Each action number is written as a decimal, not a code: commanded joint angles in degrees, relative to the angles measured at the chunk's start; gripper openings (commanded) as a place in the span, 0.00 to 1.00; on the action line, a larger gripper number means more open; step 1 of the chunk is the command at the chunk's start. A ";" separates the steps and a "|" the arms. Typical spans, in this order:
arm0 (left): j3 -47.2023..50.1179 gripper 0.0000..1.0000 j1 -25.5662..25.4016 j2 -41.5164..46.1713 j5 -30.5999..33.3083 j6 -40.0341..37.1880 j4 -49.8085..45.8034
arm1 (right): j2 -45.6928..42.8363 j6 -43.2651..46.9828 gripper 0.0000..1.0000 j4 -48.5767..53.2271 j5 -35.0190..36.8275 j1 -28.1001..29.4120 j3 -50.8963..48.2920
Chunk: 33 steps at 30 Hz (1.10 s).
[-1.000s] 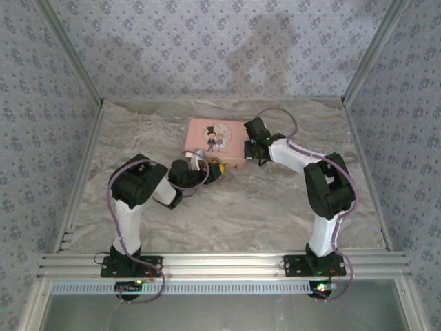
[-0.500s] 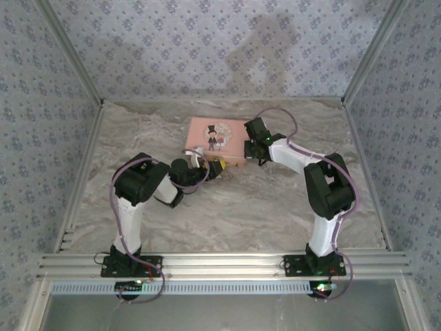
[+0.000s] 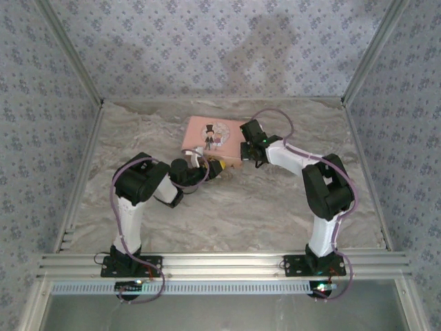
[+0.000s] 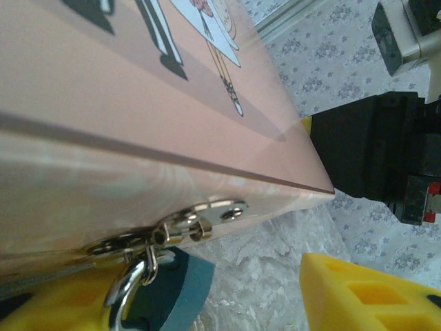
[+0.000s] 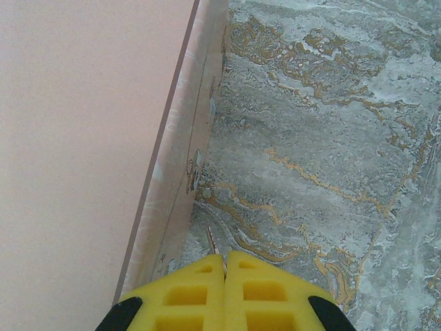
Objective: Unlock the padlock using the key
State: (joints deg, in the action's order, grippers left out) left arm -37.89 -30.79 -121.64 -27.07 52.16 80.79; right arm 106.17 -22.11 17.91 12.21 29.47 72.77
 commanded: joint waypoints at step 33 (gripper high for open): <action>1.68 0.02 3.29 1.31 -6.85 4.68 -12.31 | -11.91 -2.31 0.00 -4.60 -4.91 -3.75 -9.76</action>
State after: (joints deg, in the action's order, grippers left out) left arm -36.60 -27.35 -120.33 -29.82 49.58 78.39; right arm 99.11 -22.76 15.59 9.54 27.40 65.98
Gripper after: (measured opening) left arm 0.135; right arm 0.064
